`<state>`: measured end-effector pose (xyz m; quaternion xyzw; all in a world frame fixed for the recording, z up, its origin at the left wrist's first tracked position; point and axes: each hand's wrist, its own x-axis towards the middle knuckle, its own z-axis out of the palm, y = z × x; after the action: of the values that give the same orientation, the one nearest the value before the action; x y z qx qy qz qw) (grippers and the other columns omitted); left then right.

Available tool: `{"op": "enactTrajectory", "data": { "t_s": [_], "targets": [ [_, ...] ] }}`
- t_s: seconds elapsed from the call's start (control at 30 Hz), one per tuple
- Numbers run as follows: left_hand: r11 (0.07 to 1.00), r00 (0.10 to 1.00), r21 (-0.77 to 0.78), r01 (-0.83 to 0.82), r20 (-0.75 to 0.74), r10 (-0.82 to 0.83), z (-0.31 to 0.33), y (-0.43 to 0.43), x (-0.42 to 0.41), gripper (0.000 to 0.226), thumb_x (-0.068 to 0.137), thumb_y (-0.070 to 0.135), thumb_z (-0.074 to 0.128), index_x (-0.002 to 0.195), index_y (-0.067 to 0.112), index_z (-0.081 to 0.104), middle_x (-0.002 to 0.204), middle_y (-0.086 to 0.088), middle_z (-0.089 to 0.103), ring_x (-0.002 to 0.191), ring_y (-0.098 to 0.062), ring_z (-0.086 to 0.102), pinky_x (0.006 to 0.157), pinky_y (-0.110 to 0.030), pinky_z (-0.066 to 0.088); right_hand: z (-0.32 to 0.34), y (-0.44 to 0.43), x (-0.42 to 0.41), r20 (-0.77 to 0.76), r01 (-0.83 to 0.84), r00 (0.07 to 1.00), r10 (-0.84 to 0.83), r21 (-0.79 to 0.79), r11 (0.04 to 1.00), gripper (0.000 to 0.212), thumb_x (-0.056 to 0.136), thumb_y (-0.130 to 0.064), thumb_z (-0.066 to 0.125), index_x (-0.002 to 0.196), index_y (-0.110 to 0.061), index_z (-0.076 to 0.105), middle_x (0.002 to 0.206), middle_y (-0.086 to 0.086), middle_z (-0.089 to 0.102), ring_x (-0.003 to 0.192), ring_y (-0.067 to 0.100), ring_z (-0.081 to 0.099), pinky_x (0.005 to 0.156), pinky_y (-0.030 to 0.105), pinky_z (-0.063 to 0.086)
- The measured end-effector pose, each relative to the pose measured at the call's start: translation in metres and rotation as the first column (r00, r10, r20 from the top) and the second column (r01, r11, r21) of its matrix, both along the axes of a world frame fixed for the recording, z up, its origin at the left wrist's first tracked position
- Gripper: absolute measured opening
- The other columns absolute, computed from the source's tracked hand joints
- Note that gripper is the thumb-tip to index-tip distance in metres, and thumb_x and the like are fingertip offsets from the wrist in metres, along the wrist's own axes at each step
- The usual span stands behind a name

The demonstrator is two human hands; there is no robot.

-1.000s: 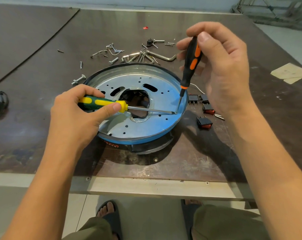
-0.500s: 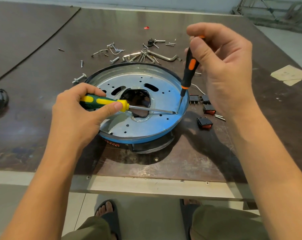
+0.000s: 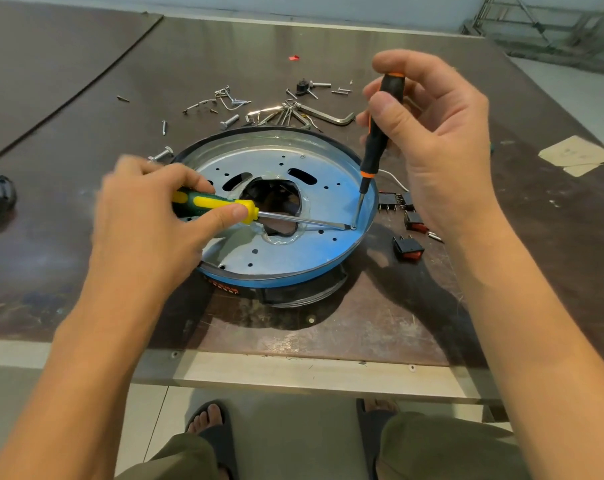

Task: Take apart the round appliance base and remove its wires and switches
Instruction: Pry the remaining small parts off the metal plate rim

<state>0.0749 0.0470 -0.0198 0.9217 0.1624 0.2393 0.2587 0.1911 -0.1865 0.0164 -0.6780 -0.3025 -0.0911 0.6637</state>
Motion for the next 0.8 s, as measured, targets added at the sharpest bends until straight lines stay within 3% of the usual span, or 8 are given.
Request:
{"op": "enactTrajectory", "data": {
  "t_s": [0.07, 0.13, 0.2, 0.3, 0.4, 0.57, 0.7, 0.8],
  "targets": [
    [0.946, 0.994, 0.307, 0.106, -0.051, -0.095, 0.011, 0.000, 0.003, 0.054, 0.063, 0.076, 0.064, 0.088, 0.029, 0.069, 0.115, -0.004, 0.056, 0.111, -0.025, 0.045, 0.102, -0.052, 0.031, -0.001, -0.001, 0.001, -0.020, -0.004, 1.000, 0.004, 0.010, 1.000, 0.029, 0.100, 0.000, 0.058, 0.129, -0.002, 0.056, 0.110, 0.021, 0.059, 0.095, 0.029, 0.065, 0.087, 0.038, 0.058],
    [0.889, 0.964, 0.378, 0.260, -0.160, -0.214, 0.020, -0.002, 0.009, 0.057, 0.065, 0.077, 0.055, 0.088, 0.025, 0.066, 0.100, 0.001, 0.062, 0.092, -0.022, 0.051, 0.110, -0.046, 0.023, -0.001, -0.001, 0.002, -0.039, -0.003, 0.999, 0.003, 0.023, 1.000, 0.030, 0.101, 0.000, 0.056, 0.131, -0.001, 0.055, 0.112, 0.022, 0.059, 0.094, 0.028, 0.066, 0.086, 0.038, 0.058],
    [0.863, 0.939, 0.379, 0.332, -0.215, -0.267, 0.024, -0.010, 0.012, 0.051, 0.070, 0.073, 0.055, 0.091, 0.028, 0.064, 0.085, 0.005, 0.066, 0.078, -0.021, 0.051, 0.097, -0.036, 0.032, -0.002, 0.000, 0.001, -0.045, -0.006, 0.999, 0.007, 0.031, 1.000, 0.030, 0.102, 0.000, 0.055, 0.131, -0.001, 0.055, 0.113, 0.022, 0.060, 0.094, 0.027, 0.067, 0.086, 0.036, 0.058],
    [0.799, 0.920, 0.460, 0.388, -0.252, -0.301, 0.020, -0.022, 0.015, 0.034, 0.085, 0.059, 0.061, 0.107, 0.034, 0.066, 0.090, 0.007, 0.066, 0.084, -0.026, 0.059, 0.069, -0.033, 0.034, -0.003, 0.001, 0.000, -0.054, -0.022, 0.998, 0.025, 0.051, 0.998, 0.030, 0.102, 0.001, 0.054, 0.132, -0.001, 0.054, 0.112, 0.019, 0.060, 0.091, 0.025, 0.067, 0.084, 0.035, 0.058],
    [0.775, 0.918, 0.493, 0.396, -0.245, -0.313, 0.018, -0.024, 0.020, 0.022, 0.093, 0.050, 0.052, 0.101, 0.036, 0.066, 0.086, 0.008, 0.062, 0.073, -0.025, 0.055, 0.067, -0.032, 0.025, -0.006, 0.005, -0.002, -0.058, -0.031, 0.998, 0.036, 0.074, 0.997, 0.030, 0.103, 0.001, 0.052, 0.133, -0.001, 0.053, 0.110, 0.015, 0.060, 0.086, 0.024, 0.066, 0.080, 0.039, 0.060],
    [0.785, 0.921, 0.482, 0.388, -0.228, -0.315, 0.010, -0.022, 0.023, 0.025, 0.093, 0.051, 0.042, 0.100, 0.039, 0.063, 0.080, 0.010, 0.059, 0.063, -0.020, 0.043, 0.070, -0.033, 0.028, -0.011, 0.010, -0.004, -0.040, -0.020, 0.999, 0.025, 0.119, 0.993, 0.027, 0.104, 0.000, 0.049, 0.131, -0.004, 0.051, 0.108, 0.013, 0.058, 0.081, 0.024, 0.062, 0.075, 0.045, 0.059],
    [0.799, 0.932, 0.481, 0.362, -0.187, -0.309, 0.009, -0.022, 0.022, 0.017, 0.095, 0.047, 0.049, 0.098, 0.040, 0.064, 0.078, 0.010, 0.060, 0.061, -0.020, 0.044, 0.069, -0.032, 0.026, -0.009, 0.007, -0.005, -0.020, -0.011, 1.000, 0.014, 0.133, 0.991, 0.030, 0.099, 0.000, 0.061, 0.129, -0.002, 0.055, 0.103, 0.014, 0.061, 0.086, 0.026, 0.063, 0.079, 0.049, 0.059],
    [0.801, 0.938, 0.488, 0.346, -0.155, -0.310, 0.008, -0.021, 0.022, 0.015, 0.094, 0.044, 0.054, 0.095, 0.039, 0.068, 0.077, 0.010, 0.064, 0.061, -0.021, 0.049, 0.059, -0.030, 0.022, -0.005, 0.007, -0.005, -0.010, -0.024, 1.000, 0.026, 0.146, 0.989, 0.032, 0.098, 0.003, 0.061, 0.129, 0.002, 0.056, 0.103, 0.017, 0.065, 0.092, 0.024, 0.064, 0.083, 0.043, 0.057]
  ]
}}
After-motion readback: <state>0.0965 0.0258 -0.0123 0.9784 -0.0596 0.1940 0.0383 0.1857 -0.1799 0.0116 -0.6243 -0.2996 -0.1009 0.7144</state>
